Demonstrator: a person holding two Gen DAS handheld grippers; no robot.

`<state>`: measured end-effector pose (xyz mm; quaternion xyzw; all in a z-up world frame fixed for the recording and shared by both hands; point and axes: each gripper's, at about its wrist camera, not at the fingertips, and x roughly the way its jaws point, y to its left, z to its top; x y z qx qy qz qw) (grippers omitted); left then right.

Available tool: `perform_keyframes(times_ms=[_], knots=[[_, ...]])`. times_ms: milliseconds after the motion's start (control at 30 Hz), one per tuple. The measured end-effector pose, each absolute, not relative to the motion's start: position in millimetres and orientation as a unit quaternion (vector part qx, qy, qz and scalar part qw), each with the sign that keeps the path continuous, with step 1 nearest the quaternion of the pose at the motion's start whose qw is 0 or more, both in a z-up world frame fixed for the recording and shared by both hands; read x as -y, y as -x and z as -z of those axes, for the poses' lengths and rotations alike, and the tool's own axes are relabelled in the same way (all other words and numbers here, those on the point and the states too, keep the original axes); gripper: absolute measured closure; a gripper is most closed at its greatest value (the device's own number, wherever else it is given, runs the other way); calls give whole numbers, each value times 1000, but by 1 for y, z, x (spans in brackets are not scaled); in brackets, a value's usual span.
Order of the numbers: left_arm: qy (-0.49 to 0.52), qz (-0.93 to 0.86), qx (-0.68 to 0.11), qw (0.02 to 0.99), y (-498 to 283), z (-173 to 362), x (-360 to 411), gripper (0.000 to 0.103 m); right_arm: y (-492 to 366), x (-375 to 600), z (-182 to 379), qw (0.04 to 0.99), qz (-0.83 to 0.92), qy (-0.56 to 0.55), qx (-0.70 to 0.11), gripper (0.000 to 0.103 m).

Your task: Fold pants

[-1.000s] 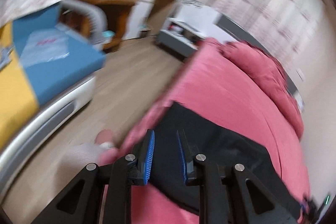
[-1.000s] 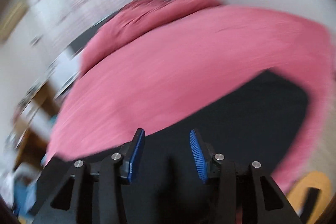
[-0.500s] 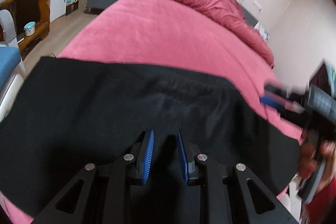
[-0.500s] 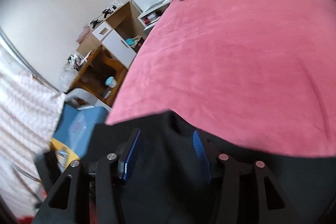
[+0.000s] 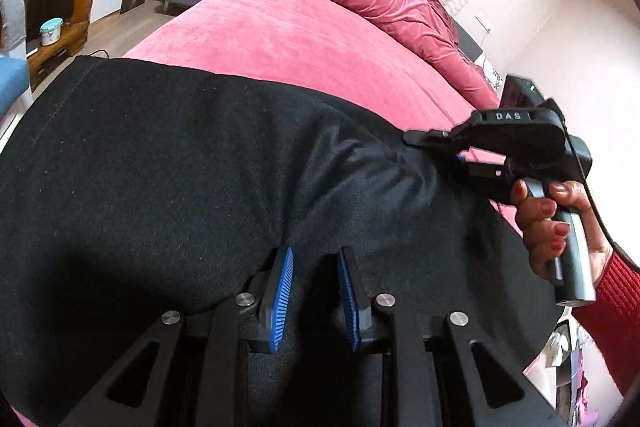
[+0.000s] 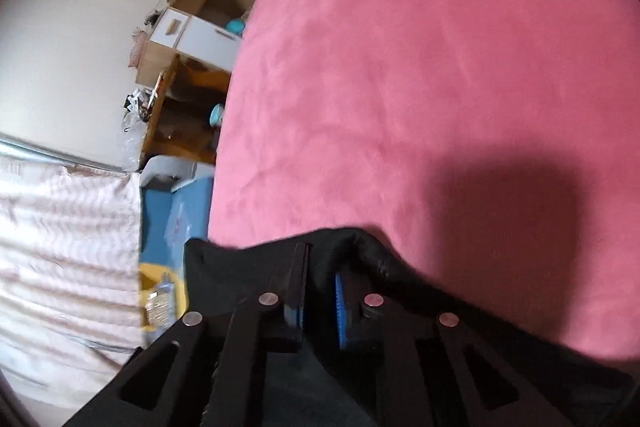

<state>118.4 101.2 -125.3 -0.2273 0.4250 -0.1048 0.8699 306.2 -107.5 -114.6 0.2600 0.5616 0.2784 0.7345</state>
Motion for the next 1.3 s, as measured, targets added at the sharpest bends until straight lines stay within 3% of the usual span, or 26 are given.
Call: perform_keyframes(times_ms=[100, 400, 500, 667, 733, 1000, 1067, 1100, 1300], knots=[[234, 108, -414, 873, -113, 127, -103, 80, -297, 105, 99, 774, -287, -227, -517, 93], [230, 87, -449, 859, -105, 117, -102, 79, -316, 122, 113, 767, -283, -210, -536, 94], [250, 80, -451, 853, -111, 96, -111, 79, -304, 153, 86, 820, -220, -211, -484, 83], [218, 84, -435, 870, -142, 70, -108, 78, -254, 178, 43, 865, -218, -211, -400, 83], [198, 90, -443, 870, -155, 71, -102, 78, -231, 163, 38, 873, -236, -161, -395, 88], [150, 48, -457, 875, -196, 109, -98, 79, -210, 114, 86, 863, -237, -80, -438, 89], [179, 42, -440, 879, -190, 118, -111, 88, -220, 113, 99, 868, -207, -68, -447, 92], [178, 39, -436, 882, -187, 120, -113, 94, -225, 114, 104, 869, -198, -66, -449, 101], [174, 36, -404, 897, -182, 125, -110, 95, -225, 116, 119, 887, -189, -67, -416, 103]])
